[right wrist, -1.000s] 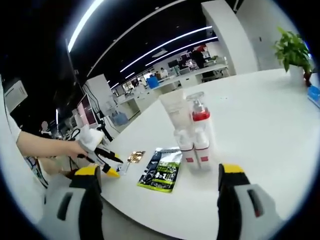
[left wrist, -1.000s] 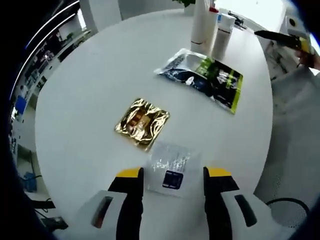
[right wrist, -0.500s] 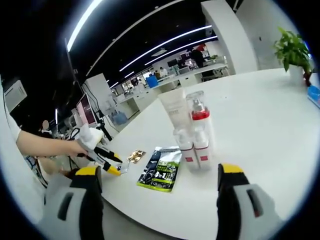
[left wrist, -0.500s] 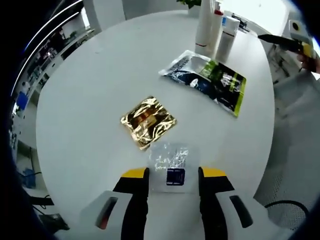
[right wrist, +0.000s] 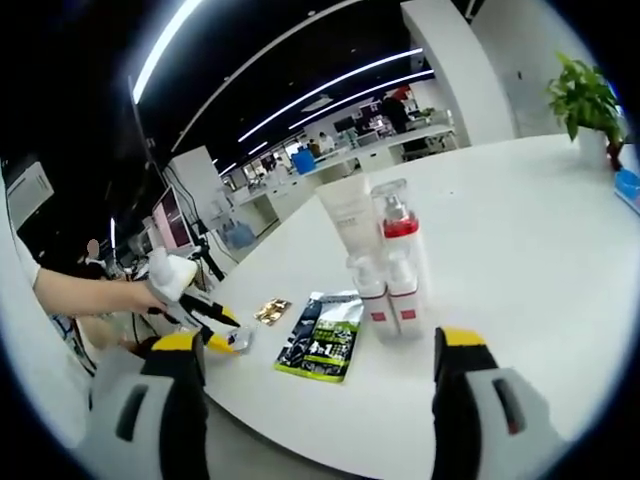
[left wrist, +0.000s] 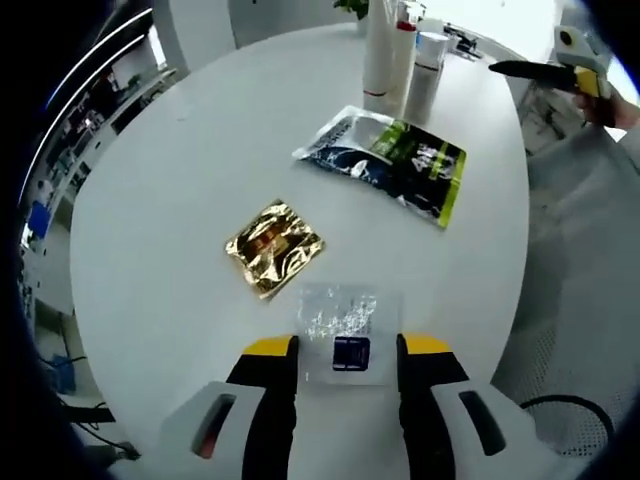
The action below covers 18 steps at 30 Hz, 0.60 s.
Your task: Arrange the skincare products in the storage area until every visible bottle or jar stands upright without overlapping.
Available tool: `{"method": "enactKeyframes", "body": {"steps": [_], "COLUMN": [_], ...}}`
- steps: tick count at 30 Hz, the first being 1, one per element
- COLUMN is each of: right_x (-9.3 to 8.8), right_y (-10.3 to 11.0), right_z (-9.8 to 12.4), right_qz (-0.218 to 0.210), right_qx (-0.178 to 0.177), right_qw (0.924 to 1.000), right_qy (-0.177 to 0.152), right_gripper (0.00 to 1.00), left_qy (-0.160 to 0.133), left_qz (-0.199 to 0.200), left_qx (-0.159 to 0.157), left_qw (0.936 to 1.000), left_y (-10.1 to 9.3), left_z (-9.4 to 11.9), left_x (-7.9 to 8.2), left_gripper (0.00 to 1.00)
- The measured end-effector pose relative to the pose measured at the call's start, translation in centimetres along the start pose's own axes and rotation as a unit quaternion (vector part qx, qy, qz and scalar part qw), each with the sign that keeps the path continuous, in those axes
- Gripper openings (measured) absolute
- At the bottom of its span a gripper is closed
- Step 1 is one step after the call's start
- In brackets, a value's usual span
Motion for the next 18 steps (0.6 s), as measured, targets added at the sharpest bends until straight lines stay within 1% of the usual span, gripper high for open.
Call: {"method": "enactKeyframes", "body": {"steps": [4, 10, 14, 18], "right_x": [0.0, 0.0, 0.1, 0.2], "right_y": [0.0, 0.0, 0.0, 0.1], "right_z": [0.0, 0.1, 0.1, 0.1], "right_qz": [0.000, 0.001, 0.001, 0.003], "right_qx": [0.001, -0.001, -0.002, -0.004], "right_qw": [1.0000, 1.0000, 1.0000, 1.0000], "right_qy": [0.001, 0.000, -0.003, -0.005], "right_gripper": [0.95, 0.94, 0.94, 0.94], "left_qy": [-0.005, -0.013, -0.017, -0.020], "left_qz": [-0.017, -0.048, -0.079, -0.097], "left_qx": [-0.004, -0.013, -0.020, -0.034], "left_qw": [0.9998, 0.9987, 0.9966, 0.9945], "left_y": [0.0, 0.1, 0.2, 0.2], "left_z": [0.5, 1.0, 1.3, 1.4], "left_x": [0.6, 2.1, 3.1, 3.8], "left_gripper": [0.36, 0.36, 0.36, 0.36]}}
Point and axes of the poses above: the point that each gripper's makers call its tool centre point, and the gripper's own axes: z roughly backward along the fingers, y roughly to its left, x roughly out of its top, the point moved 2 cm from there along z, roughly backward along the fingers, and after that the axes turned 10 degrees about x, right-handed, at the moved point
